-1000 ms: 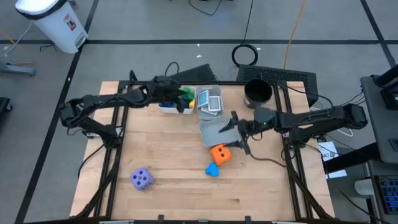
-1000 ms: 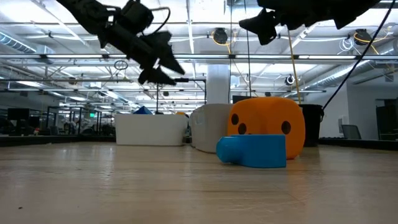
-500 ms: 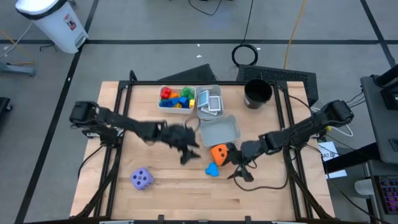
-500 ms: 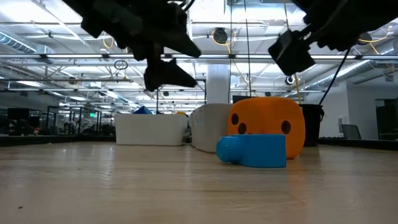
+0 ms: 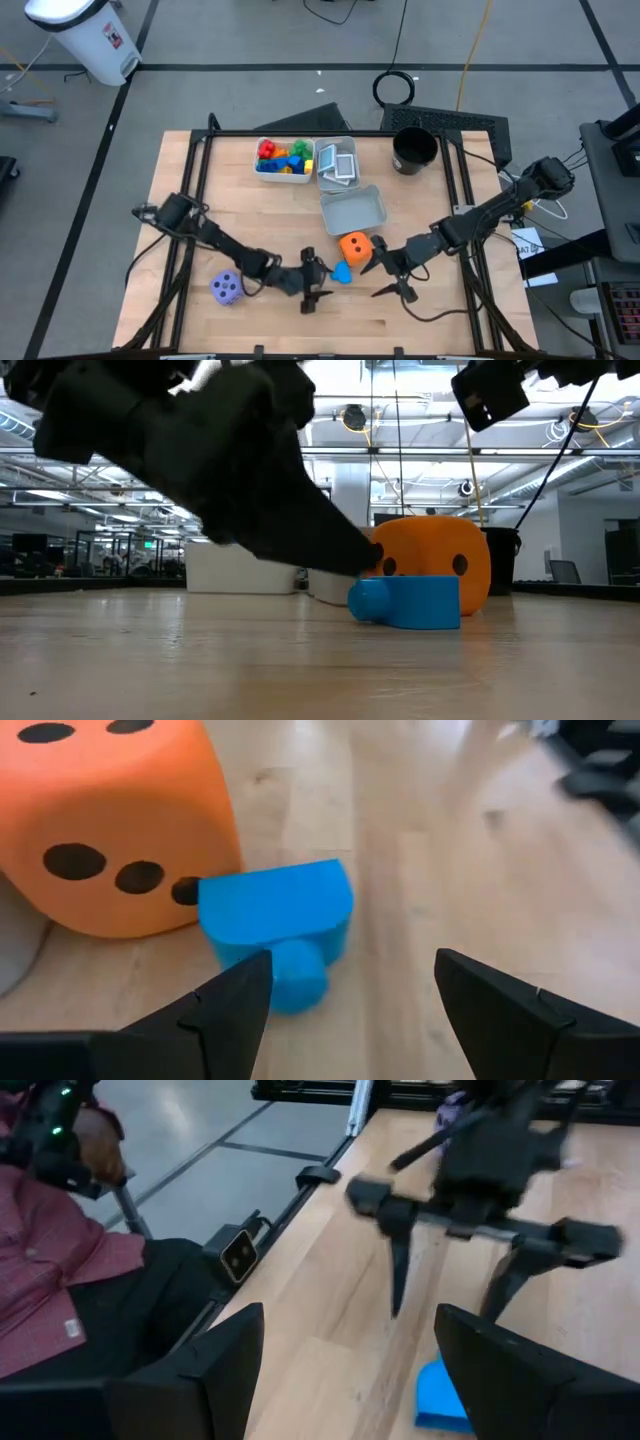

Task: Pick & Place Toys
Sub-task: Put the blue game piece into the white bin

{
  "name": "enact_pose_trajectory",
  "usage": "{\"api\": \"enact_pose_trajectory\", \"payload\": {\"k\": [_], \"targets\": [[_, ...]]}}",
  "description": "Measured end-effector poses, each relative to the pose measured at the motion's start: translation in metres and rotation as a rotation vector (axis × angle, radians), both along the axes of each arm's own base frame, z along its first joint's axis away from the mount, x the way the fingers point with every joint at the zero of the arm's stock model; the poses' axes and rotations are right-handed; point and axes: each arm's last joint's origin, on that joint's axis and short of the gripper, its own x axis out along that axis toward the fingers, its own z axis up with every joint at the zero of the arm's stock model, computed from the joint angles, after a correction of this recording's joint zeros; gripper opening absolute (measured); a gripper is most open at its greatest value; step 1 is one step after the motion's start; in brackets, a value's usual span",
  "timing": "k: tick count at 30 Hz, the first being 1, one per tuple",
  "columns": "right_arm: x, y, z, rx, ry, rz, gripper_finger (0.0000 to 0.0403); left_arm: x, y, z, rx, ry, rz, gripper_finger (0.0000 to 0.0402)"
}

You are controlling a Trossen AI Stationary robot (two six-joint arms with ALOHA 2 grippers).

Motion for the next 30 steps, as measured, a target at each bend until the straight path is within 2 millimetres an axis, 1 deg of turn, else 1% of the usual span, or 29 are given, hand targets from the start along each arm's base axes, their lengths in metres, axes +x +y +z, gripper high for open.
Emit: {"api": "enact_pose_trajectory", "payload": {"k": [2, 5, 10, 13, 15, 17, 23, 24, 30], "targets": [[0.0, 0.0, 0.0, -0.002, -0.002, -0.006, 0.027, 0.004, -0.004, -0.008, 0.049, -0.001, 0.031, 0.0282], [0.0, 0.0, 0.0, -0.001, -0.004, -0.007, 0.027, 0.009, -0.002, -0.019, 0.079, 0.014, 0.07, 0.0282], [0.001, -0.001, 0.0, -0.001, -0.003, -0.008, 0.027, 0.015, 0.01, -0.03, 0.025, 0.037, 0.132, 0.0282], [0.0, -0.001, 0.0, -0.002, -0.001, -0.008, 0.027, 0.017, 0.015, -0.03, 0.0, 0.037, 0.154, 0.0279], [0.0, -0.001, 0.0, -0.002, 0.0, -0.009, 0.027, 0.017, 0.016, -0.03, 0.012, 0.038, 0.147, 0.0264], [0.0, -0.001, 0.0, 0.005, 0.004, -0.01, 0.027, 0.017, 0.016, -0.03, 0.036, 0.039, 0.138, 0.0239], [0.0, -0.001, 0.0, 0.007, 0.006, -0.011, 0.027, 0.017, 0.015, -0.03, 0.032, 0.042, 0.117, 0.013], [0.0, -0.001, 0.0, 0.007, 0.006, -0.01, 0.027, 0.017, 0.014, -0.03, 0.024, 0.041, 0.107, 0.0117], [0.0, -0.001, 0.0, 0.007, 0.007, -0.01, 0.027, 0.017, 0.013, -0.022, 0.004, 0.035, 0.073, 0.0116]]}}
